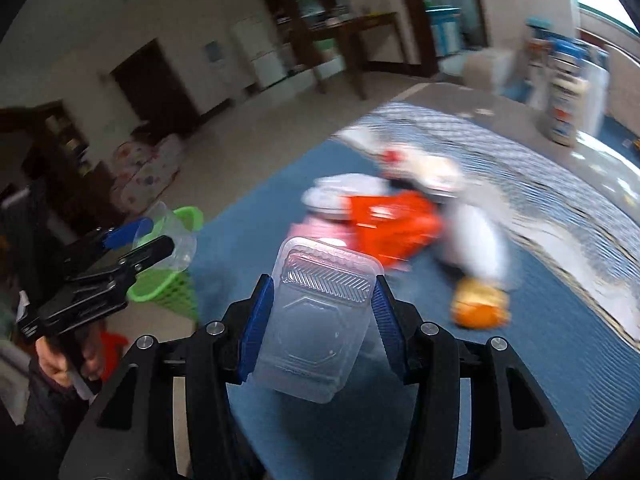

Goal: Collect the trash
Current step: 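Carry the container with the right tool to the green wastebasket and release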

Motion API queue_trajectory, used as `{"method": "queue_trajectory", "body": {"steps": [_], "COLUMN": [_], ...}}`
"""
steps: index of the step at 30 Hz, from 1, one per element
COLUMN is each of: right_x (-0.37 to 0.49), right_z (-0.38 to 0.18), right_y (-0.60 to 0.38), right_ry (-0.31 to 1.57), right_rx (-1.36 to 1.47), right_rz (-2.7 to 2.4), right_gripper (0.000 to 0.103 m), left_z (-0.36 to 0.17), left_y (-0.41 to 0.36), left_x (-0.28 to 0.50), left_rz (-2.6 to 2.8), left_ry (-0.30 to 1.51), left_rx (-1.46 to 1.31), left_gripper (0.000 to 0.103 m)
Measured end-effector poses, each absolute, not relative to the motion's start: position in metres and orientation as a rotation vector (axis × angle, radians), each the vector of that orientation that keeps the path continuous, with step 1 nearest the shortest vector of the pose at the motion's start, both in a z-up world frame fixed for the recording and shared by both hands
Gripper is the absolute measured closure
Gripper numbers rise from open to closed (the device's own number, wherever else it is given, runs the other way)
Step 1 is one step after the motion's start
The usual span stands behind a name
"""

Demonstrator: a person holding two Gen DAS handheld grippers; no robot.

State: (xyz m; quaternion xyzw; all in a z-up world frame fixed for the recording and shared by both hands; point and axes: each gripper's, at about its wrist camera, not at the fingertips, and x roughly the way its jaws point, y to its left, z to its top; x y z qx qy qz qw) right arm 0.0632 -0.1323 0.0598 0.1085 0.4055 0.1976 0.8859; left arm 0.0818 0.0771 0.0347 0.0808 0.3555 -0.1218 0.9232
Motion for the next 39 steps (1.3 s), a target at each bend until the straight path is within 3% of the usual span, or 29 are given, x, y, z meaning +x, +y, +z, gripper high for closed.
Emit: {"method": "queue_trajectory", "body": {"steps": [14, 24, 39], "right_x": [0.146, 0.191, 0.201], "right_z": [0.043, 0.014, 0.001], "right_y": [0.08, 0.178, 0.198], "right_ry": [0.903, 0.973, 1.018], "right_rx": [0.163, 0.152, 0.125], "right_rz": [0.716, 0.745, 0.726], "right_gripper": [0.052, 0.052, 0.046], "left_z": [-0.026, -0.056, -0.058], "left_y": [0.282, 0.32, 0.327], "left_x": [0.11, 0.105, 0.092], "left_rz": [0.194, 0.239, 0.247], "left_ry": [0.886, 0.907, 0.897], "left_rx": [-0.023, -0.095, -0.131], "left_gripper": [0.042, 0.029, 0.025]}}
